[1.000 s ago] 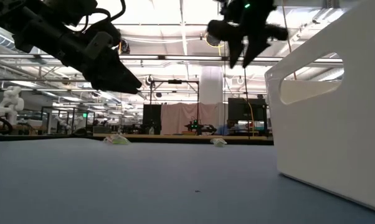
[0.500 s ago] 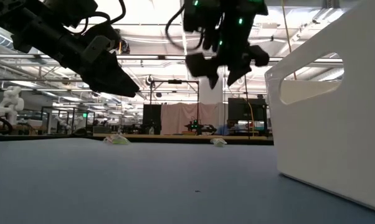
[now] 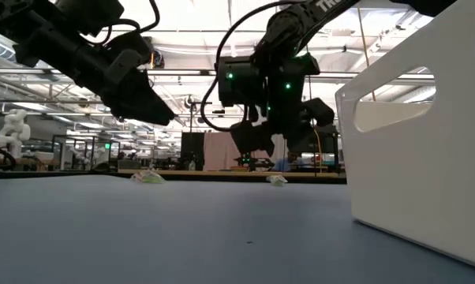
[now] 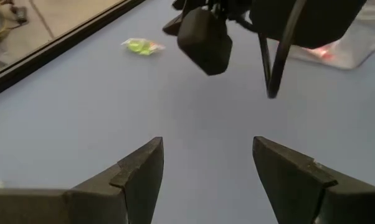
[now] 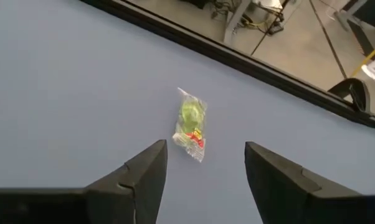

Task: Sort candy
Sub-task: Put the green gummy into the blue bin

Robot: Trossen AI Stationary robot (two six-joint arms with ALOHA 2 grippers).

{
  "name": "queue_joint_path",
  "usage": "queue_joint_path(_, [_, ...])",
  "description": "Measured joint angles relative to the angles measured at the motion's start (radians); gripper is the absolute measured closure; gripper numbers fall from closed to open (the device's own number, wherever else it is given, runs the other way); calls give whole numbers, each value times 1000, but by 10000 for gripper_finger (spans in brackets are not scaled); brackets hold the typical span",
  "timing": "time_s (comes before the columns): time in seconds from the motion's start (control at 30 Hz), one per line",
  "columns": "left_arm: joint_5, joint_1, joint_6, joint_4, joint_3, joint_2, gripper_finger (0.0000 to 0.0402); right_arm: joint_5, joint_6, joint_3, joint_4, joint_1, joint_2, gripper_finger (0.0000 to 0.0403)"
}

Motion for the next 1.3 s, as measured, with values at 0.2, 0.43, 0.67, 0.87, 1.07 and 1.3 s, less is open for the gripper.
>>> queue_joint_path(0.2, [-40, 0, -1, -46, 0, 0, 152, 3, 33, 0, 12, -18, 3, 200])
queue_joint_path(0.43, [-43, 0, -7, -53, 0, 0, 152, -19, 34, 0, 55, -40, 42, 200])
queue_joint_path(0.67, [-43, 0, -7, -53, 0, 0, 152, -35, 70, 0, 82, -55, 97, 189])
queue_joint_path(0.87, [-43, 0, -7, -53, 0, 0, 152, -8, 67, -10, 131, -75, 103, 164])
queue_joint_path(1.07, [-43, 0, -7, -53, 0, 0, 152, 20, 121, -89, 232, -77, 103, 160])
queue_joint_path(1.3, [-43, 0, -7, -52, 0, 0, 152, 44, 147, -182, 393, -85, 101, 171])
